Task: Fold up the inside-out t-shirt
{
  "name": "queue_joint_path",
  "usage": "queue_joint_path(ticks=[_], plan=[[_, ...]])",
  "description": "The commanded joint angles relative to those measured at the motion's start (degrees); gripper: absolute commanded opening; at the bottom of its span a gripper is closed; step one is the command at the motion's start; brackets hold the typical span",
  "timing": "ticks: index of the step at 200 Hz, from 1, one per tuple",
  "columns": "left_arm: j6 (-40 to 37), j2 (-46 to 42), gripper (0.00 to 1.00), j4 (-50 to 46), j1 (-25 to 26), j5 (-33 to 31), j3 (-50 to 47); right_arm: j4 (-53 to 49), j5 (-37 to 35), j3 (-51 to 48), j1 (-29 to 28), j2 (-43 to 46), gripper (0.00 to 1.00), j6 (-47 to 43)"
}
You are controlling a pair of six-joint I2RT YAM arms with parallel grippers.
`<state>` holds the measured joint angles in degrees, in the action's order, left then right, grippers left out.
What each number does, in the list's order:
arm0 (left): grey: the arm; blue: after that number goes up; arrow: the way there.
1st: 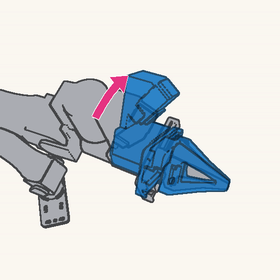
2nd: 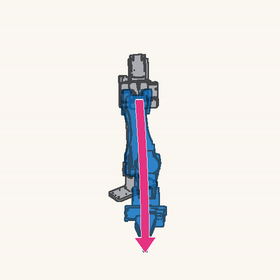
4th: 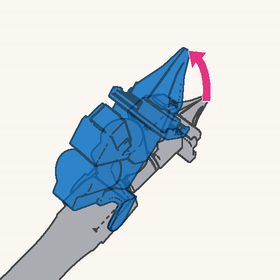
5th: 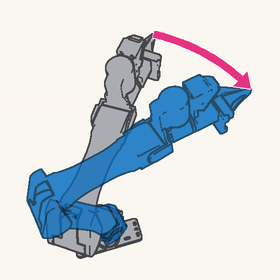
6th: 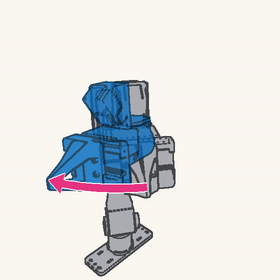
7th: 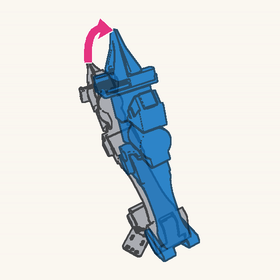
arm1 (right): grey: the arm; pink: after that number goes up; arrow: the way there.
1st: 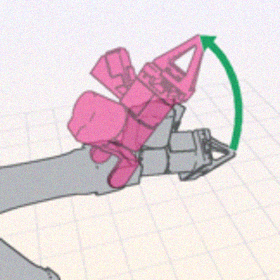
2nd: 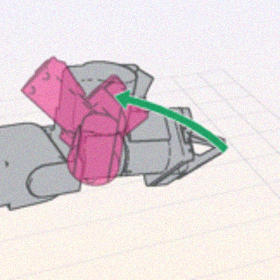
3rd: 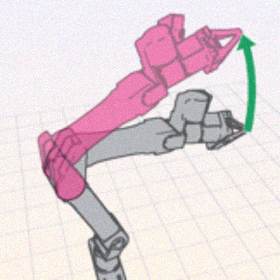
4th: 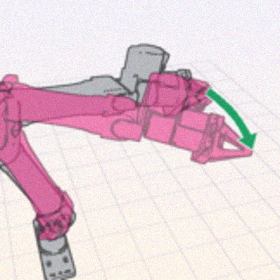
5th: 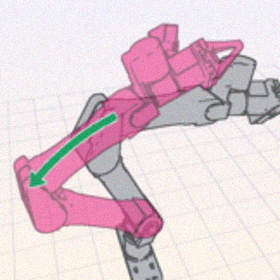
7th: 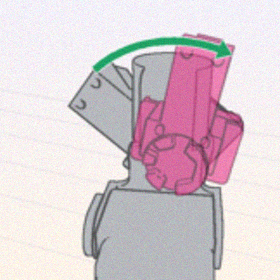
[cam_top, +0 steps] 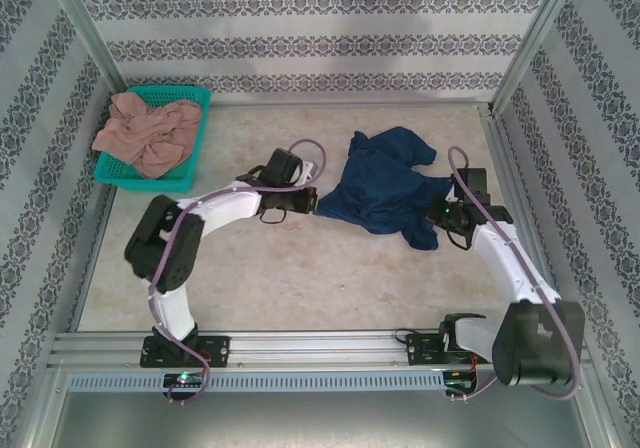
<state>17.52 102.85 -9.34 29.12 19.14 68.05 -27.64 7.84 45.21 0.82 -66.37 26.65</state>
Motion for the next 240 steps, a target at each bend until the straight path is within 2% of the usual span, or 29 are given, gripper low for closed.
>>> queue_joint_path(ticks=[1,19,33,47,74,112,168,183,221,228,240], plan=[[0.8,-3.6,0.0,2.6,-0.4,-5.7,-0.6,-6.3,-2.9,0.2,-1.9,-1.5,0.11,0.7],[0.3,-4.2,0.0,1.4,-0.6,-8.5,-2.1,-6.1,-5.3,-3.5,-3.2,-1.4,0.38,2.2],[0.4,-5.8,0.0,1.2,-1.4,-10.7,-4.0,-4.9,-4.2,-5.8,-4.0,-1.2,0.5,3.6],[0.9,-7.8,0.0,1.4,-3.0,-11.4,-6.2,-3.8,-3.2,-7.0,-7.6,-1.5,0.55,5.8],[0.8,-11.1,0.0,1.5,-4.1,-11.7,-9.1,-3.0,-6.3,-8.9,-15.6,-3.7,0.6,10.5],[1.2,-12.1,0.0,2.4,-4.1,-11.2,-11.4,-0.2,-11.1,-10.0,-16.8,-8.6,0.61,10.9],[1.0,-13.6,0.0,2.2,-4.3,-11.7,-11.9,4.5,-6.3,-7.7,-20.5,-13.9,0.52,11.8],[1.1,-14.4,0.0,2.3,-4.6,-12.0,-12.2,4.9,-5.0,-6.9,-20.2,-15.0,0.41,11.2],[2.2,-18.2,0.0,2.9,-5.5,-14.2,-14.2,8.5,2.6,-5.0,-16.9,-15.7,0.04,7.3],[2.6,-19.5,0.0,3.0,-5.9,-14.9,-14.8,8.5,3.1,-4.2,-16.5,-13.8,0.0,6.4],[3.4,-22.2,0.0,2.9,-7.1,-16.4,-15.5,7.7,2.8,-2.2,-16.1,-9.2,0.0,5.1]])
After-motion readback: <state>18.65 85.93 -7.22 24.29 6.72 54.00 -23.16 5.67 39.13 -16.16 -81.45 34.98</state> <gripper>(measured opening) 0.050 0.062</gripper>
